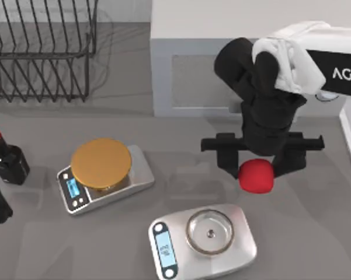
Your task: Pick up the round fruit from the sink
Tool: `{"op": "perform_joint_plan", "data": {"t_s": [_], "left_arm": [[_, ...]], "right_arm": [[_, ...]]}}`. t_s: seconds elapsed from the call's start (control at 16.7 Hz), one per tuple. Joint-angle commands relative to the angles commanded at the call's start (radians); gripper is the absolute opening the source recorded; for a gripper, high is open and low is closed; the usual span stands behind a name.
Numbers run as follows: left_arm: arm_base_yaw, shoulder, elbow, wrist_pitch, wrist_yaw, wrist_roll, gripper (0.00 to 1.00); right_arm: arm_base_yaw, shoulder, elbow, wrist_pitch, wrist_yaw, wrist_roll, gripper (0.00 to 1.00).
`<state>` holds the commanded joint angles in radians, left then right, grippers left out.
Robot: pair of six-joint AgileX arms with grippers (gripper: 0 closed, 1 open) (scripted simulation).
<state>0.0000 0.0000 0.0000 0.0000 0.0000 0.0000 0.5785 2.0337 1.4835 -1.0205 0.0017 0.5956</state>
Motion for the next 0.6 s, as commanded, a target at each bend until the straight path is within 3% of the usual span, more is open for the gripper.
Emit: {"op": "perform_joint_plan", "data": {"t_s": [0.6], "left_arm": [[0.000,0.000,0.000,0.000,0.000,0.000,1.00]], "right_arm": [[0.000,0.000,0.000,0.000,0.000,0.000,0.75]]}}
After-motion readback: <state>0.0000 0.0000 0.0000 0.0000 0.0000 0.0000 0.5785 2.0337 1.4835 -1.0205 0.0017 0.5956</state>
